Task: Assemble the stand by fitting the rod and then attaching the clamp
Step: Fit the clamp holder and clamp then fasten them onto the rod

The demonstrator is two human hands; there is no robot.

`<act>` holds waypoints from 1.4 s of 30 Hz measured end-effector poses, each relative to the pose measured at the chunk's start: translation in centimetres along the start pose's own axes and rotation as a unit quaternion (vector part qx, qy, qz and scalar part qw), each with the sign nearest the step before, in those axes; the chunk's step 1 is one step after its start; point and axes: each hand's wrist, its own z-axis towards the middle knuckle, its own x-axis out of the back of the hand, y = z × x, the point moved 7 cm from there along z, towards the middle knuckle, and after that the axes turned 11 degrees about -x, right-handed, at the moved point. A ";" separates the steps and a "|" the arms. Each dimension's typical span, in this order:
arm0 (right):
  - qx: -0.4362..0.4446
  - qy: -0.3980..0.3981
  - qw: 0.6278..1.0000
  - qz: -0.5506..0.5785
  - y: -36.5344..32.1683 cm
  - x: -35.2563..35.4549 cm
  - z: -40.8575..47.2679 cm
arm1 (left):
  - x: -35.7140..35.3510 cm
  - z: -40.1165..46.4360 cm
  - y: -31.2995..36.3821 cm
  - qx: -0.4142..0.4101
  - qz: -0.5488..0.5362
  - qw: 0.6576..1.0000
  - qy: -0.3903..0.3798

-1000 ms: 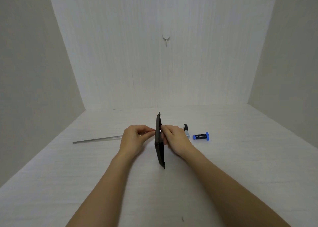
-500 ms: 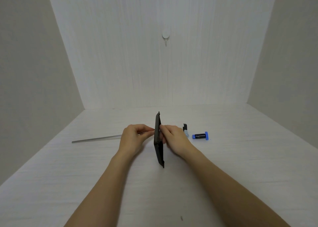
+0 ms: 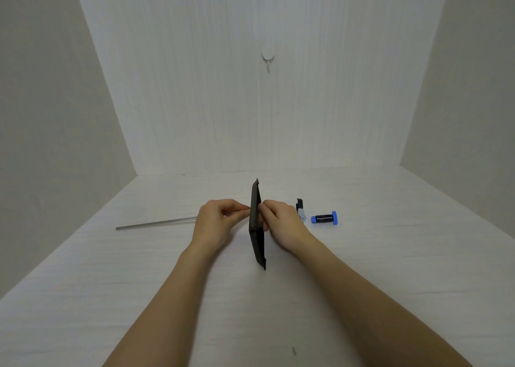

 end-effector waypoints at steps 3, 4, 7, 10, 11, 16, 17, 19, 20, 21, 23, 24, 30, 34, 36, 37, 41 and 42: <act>-0.016 0.006 1.000 0.012 0.2 0.1 0.1 | 0.0 0.0 0.0 0.001 0.002 1.000 0.001; -0.021 0.006 0.999 0.024 0.3 0.1 0.1 | 0.0 0.0 -0.1 0.003 0.001 1.000 0.001; -0.006 0.005 1.000 0.025 0.2 0.1 -0.1 | 0.0 0.0 -0.1 0.004 0.000 1.000 -0.001; 0.016 0.011 1.000 -0.002 -0.1 0.0 -0.3 | 0.1 0.0 0.0 0.002 -0.002 1.000 -0.002; 0.018 0.013 1.000 -0.009 -0.1 0.0 -0.2 | 0.0 0.0 0.1 0.002 -0.001 1.000 -0.002; 0.007 0.017 1.000 -0.004 -0.2 0.0 -0.1 | 0.0 -0.1 0.3 -0.001 0.005 1.000 0.000; 0.002 0.019 1.000 0.004 -0.2 0.1 -0.1 | 0.1 -0.1 0.3 -0.002 0.005 1.000 0.000; -0.008 0.017 1.000 0.022 -0.1 0.2 -0.2 | 0.1 -0.1 0.3 -0.001 0.006 1.000 0.000; -0.007 0.013 1.000 0.023 -0.1 0.1 -0.3 | 0.1 -0.1 0.3 0.000 0.005 1.000 0.000; -0.001 0.009 1.000 0.016 -0.2 0.0 -0.4 | 0.1 -0.1 0.3 0.001 0.004 1.000 0.000; 0.012 0.006 1.000 -0.003 -0.2 -0.1 -0.5 | 0.1 -0.1 0.4 0.000 0.004 1.000 0.001; 0.015 0.006 1.000 -0.012 -0.2 -0.1 -0.5 | 0.1 -0.1 0.4 -0.001 0.005 1.000 0.001; 0.003 -0.012 1.000 0.003 -0.5 -0.2 -0.5 | -0.2 -0.2 0.5 -0.006 -0.014 1.000 0.006; -0.046 -0.028 0.995 0.086 -0.4 -0.3 -0.5 | -0.3 -0.2 0.8 -0.015 -0.032 0.999 0.005; -0.067 -0.026 0.993 0.089 -0.3 -0.3 -0.3 | -0.4 -0.2 0.9 -0.019 -0.035 0.999 0.002; -0.073 -0.021 0.994 0.079 -0.3 -0.3 -0.2 | -0.5 -0.2 1.0 -0.019 -0.033 0.999 0.002; -0.097 -0.015 0.991 0.090 0.3 -0.3 0.1 | -0.4 -0.3 1.0 -0.016 -0.020 1.000 0.010; -0.101 -0.019 0.989 0.108 0.5 -0.3 0.1 | -0.5 -0.3 1.0 -0.014 -0.018 1.000 0.007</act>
